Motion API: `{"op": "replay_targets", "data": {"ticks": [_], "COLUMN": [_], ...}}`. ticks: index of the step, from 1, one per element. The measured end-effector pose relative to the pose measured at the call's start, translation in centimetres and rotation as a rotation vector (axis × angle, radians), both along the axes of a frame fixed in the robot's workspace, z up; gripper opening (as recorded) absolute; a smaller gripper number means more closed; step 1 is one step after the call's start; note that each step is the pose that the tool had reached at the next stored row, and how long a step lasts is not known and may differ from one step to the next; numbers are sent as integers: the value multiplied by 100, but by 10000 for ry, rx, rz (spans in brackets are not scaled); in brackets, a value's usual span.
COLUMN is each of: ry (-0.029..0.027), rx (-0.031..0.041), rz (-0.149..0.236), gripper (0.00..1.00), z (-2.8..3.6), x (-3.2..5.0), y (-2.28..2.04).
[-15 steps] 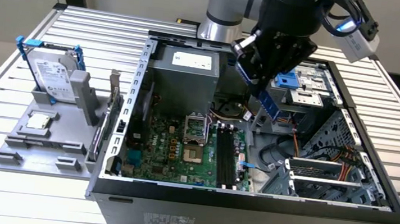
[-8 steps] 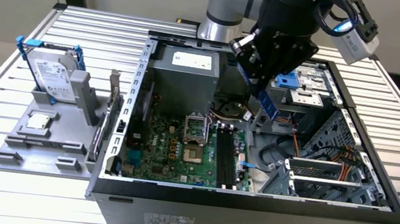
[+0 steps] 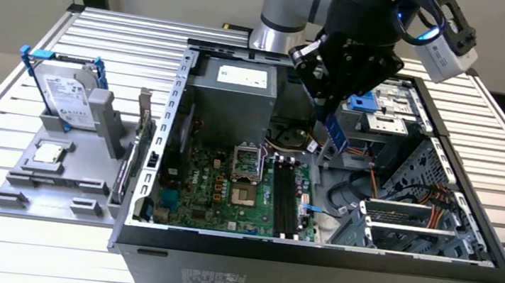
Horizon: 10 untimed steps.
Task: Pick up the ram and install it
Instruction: 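Insert the ram into the slot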
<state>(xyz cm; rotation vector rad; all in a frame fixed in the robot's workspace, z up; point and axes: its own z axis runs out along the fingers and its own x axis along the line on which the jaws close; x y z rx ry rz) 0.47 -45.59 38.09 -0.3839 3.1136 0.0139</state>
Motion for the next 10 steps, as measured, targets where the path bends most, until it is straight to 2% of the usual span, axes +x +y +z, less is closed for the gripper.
{"op": "replay_targets", "data": {"ticks": [10], "ry": [0], "rx": [1], "rz": [-844], "gripper": [0], "z": [-1], "x": [0], "y": [0]}}
